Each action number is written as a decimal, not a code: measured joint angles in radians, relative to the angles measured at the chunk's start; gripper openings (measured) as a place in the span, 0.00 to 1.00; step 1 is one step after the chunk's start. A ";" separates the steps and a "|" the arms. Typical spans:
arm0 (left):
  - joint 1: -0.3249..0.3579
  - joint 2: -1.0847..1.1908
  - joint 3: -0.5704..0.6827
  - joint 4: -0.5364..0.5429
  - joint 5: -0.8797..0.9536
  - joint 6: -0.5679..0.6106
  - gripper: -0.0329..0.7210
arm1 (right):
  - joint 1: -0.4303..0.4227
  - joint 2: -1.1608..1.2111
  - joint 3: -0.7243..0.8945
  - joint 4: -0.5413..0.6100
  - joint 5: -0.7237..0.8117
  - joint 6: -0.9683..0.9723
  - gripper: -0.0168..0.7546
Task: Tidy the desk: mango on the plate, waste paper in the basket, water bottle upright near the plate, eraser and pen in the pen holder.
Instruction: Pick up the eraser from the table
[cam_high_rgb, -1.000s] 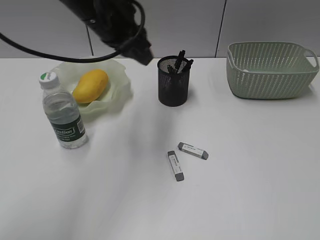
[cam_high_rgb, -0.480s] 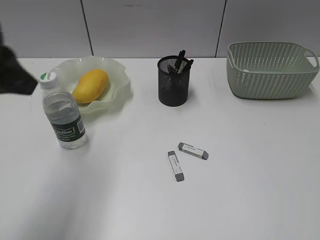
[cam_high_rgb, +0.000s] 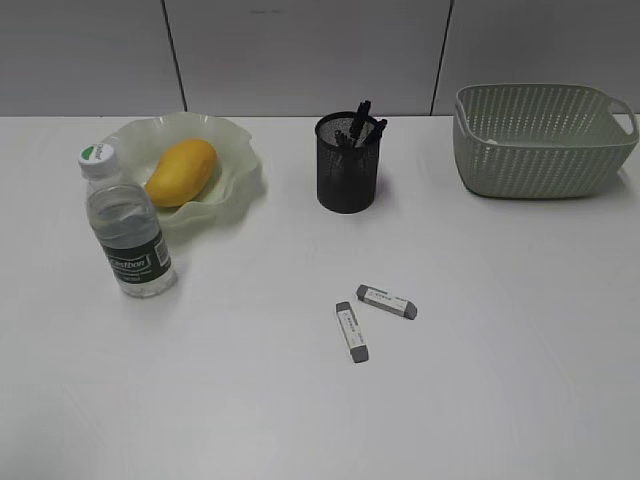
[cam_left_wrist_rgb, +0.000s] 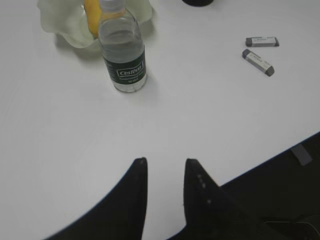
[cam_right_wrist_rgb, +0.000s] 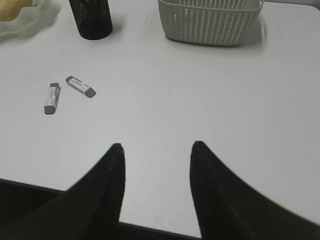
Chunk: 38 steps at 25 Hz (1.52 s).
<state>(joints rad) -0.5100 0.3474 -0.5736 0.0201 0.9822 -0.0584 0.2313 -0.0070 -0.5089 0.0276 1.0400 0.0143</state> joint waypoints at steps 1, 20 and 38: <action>0.000 -0.055 0.000 0.000 0.021 0.000 0.29 | 0.000 0.000 0.000 0.000 0.000 0.000 0.48; 0.093 -0.347 0.036 -0.002 0.073 -0.011 0.23 | 0.000 0.000 0.000 0.008 -0.001 0.000 0.48; 0.361 -0.352 0.036 -0.002 0.073 -0.011 0.23 | 0.108 1.334 -0.274 0.250 -0.344 -0.242 0.48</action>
<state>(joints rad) -0.1494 -0.0050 -0.5381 0.0182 1.0557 -0.0694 0.3389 1.3271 -0.7833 0.2780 0.6962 -0.2282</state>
